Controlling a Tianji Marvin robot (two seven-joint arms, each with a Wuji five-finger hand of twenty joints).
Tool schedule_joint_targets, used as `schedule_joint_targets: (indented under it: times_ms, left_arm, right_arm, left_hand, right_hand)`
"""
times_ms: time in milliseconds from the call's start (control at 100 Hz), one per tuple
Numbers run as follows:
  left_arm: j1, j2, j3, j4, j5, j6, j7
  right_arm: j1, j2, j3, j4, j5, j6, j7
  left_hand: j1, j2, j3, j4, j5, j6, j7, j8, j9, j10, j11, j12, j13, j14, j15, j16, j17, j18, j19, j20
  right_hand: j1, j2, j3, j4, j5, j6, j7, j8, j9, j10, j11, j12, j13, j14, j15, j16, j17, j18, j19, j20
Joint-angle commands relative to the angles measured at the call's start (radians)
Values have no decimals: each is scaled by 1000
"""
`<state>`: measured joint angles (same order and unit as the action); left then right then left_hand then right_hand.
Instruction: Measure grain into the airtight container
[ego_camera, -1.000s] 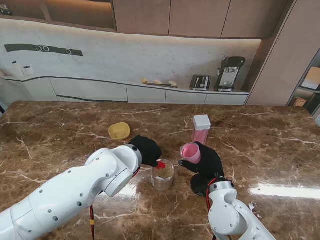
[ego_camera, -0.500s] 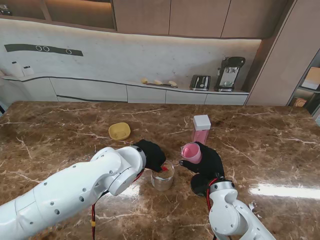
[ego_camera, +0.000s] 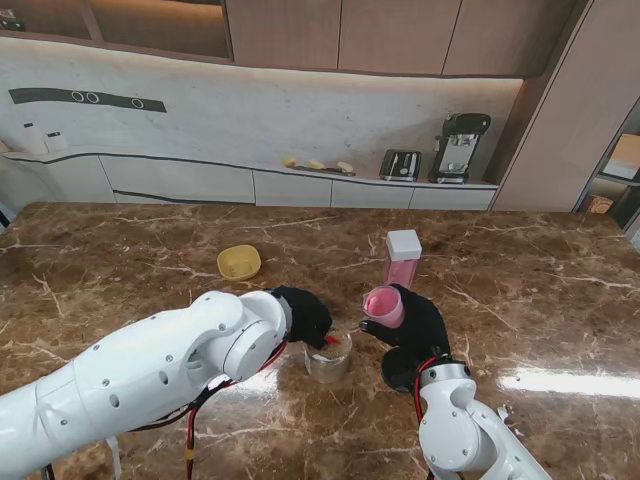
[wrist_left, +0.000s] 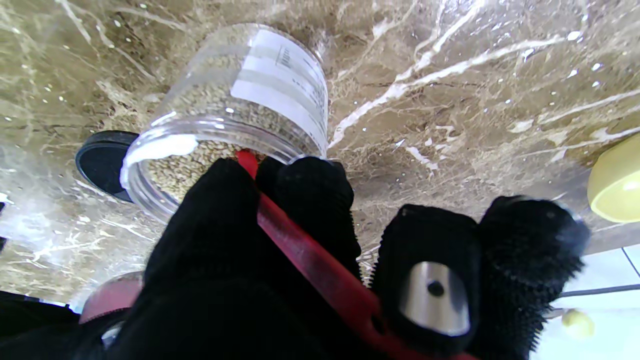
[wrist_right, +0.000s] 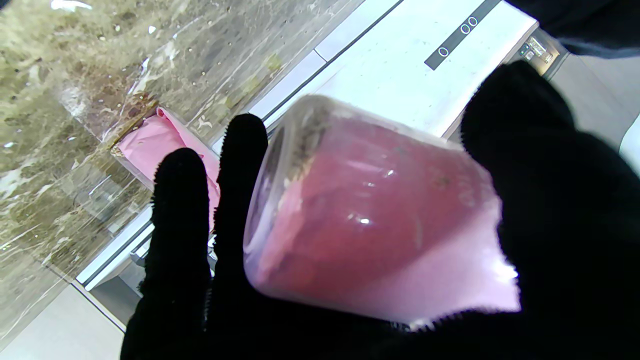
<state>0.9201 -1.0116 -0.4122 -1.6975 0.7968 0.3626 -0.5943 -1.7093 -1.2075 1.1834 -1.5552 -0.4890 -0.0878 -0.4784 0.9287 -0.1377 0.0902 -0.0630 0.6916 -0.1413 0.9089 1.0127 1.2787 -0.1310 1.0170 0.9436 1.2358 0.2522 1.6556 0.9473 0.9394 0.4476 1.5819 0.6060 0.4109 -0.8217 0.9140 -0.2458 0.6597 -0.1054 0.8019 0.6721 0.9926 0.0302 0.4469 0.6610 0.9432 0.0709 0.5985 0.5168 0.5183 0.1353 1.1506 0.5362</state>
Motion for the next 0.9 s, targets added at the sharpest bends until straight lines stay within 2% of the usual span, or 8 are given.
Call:
schedule_joint_targets:
  times_ms: [0,130,500,890]
  left_arm:
    - [3,2,-6,11,-11,11,-5]
    - [14,4,-26,11,-55,31,-6]
    - [35,-1,-67,34,-207,98,14]
    - [88,-12,-139,48,-283,125,46]
  right_arm:
    - [-8,-3,-1,6,4,1,10]
    - [-7,-3,-2,8,5,2,12]
    - [-5,-3,-4,12,4,3,10]
    - [-1,-3,-5,13,3,5,11]
  left_hand:
    - [2,2,16,28,16,-29,5,25,76,-31,35,4,30,-22,111,-7,10,-3,75,-10]
    - [11,18,-9,29,1,-50,-5,53,75,-30,22,11,30,-22,109,-7,-1,3,75,-3]
    - [24,27,-24,30,-1,-36,-9,65,75,-25,14,21,30,-22,108,-6,-6,7,78,2]
    - [30,30,-36,32,0,-34,-6,69,76,-23,9,30,30,-22,107,-6,-10,13,79,6]
  right_hand:
    - [88,158,183,-7,47,-122,78,8,23,-68,27,-4,1,-38,-4,3,-12,-21,-13,-20]
    - [88,159,183,-7,47,-120,78,7,23,-68,27,-4,1,-39,-4,3,-12,-22,-14,-20]
    - [87,159,182,-7,47,-121,79,8,23,-69,26,-5,0,-39,-5,3,-13,-22,-15,-20]
    - [87,159,182,-7,47,-121,78,8,22,-68,26,-6,0,-38,-5,3,-15,-23,-19,-21]
